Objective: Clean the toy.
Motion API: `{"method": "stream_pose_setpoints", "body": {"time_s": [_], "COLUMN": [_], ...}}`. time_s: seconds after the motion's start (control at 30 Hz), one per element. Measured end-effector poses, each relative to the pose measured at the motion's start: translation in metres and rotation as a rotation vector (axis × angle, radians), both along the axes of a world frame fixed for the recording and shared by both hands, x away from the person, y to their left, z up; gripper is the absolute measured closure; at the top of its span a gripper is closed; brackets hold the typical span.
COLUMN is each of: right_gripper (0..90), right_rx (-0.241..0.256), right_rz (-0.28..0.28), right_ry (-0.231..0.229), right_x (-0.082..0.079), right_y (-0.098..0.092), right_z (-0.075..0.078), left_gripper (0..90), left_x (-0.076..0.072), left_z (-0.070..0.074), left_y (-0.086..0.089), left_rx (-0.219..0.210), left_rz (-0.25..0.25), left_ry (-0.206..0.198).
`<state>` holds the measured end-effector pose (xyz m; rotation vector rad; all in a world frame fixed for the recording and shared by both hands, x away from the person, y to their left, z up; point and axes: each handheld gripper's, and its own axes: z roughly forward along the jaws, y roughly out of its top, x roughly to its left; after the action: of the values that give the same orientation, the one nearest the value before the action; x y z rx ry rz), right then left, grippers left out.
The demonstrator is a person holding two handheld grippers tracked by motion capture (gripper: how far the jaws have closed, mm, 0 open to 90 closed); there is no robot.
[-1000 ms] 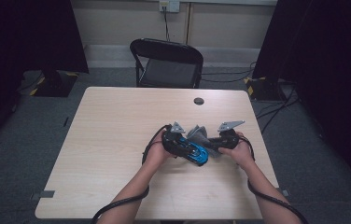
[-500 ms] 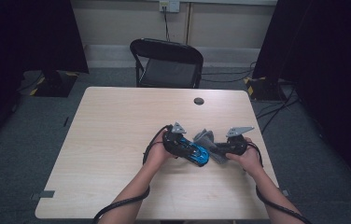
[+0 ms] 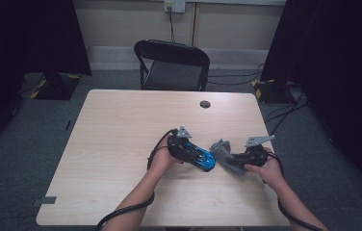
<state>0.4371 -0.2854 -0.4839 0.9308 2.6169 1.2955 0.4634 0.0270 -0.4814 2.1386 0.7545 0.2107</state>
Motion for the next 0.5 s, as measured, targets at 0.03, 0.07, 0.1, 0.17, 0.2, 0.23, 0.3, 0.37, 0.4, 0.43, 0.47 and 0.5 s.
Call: {"method": "stream_pose_setpoints", "body": {"time_s": [0.03,0.07,0.1,0.17,0.2,0.23,0.3,0.37,0.4,0.43,0.47,0.5], "right_gripper": [77.9,78.0,78.0,78.1,78.1,78.1,78.1,78.1,78.1,78.1,78.1,78.0], "right_rx": [0.002,0.004,0.013,0.033,0.037,0.046,0.059,0.066,0.065,0.063,0.054,0.039], "right_rz": [-0.004,-0.013,-0.029,-0.052,-0.067,-0.08,-0.094,-0.108,-0.116,-0.118,-0.12,-0.122], "right_ry": [-0.001,-0.011,-0.022,-0.042,-0.055,-0.063,-0.074,-0.088,-0.098,-0.101,-0.106,-0.116], "right_x": [-0.001,-0.002,-0.003,-0.002,-0.001,0.001,0.004,0.012,0.016,0.021,0.027,0.033], "right_y": [-0.002,-0.004,-0.007,-0.012,-0.014,-0.015,-0.016,-0.015,-0.013,-0.009,-0.005,0.002], "right_z": [0.002,0.004,0.006,0.012,0.016,0.019,0.023,0.03,0.032,0.034,0.035,0.036], "left_gripper": [20.1,20.1,20.1,20.1,20.1,20.1,20.1,20.1,20.1,20.1,20.1,20.1], "left_x": [0.0,0.0,0.0,-0.001,-0.001,-0.001,-0.001,0.0,0.0,0.0,0.0,0.0], "left_z": [0.0,0.0,0.0,0.0,0.0,0.0,0.0,0.0,0.0,0.0,0.0,0.0], "left_y": [0.0,0.0,0.0,0.0,0.0,0.0,0.0,0.0,0.0,0.0,0.0,0.0], "left_rx": [-0.001,0.0,0.0,0.001,0.0,0.001,0.001,0.001,0.002,0.003,0.003,0.002], "left_rz": [0.001,0.002,0.002,0.001,0.0,0.0,0.0,-0.001,-0.001,-0.002,-0.002,-0.002], "left_ry": [-0.001,-0.002,-0.002,-0.004,-0.005,-0.005,-0.004,-0.003,-0.002,-0.001,-0.001,-0.001]}}
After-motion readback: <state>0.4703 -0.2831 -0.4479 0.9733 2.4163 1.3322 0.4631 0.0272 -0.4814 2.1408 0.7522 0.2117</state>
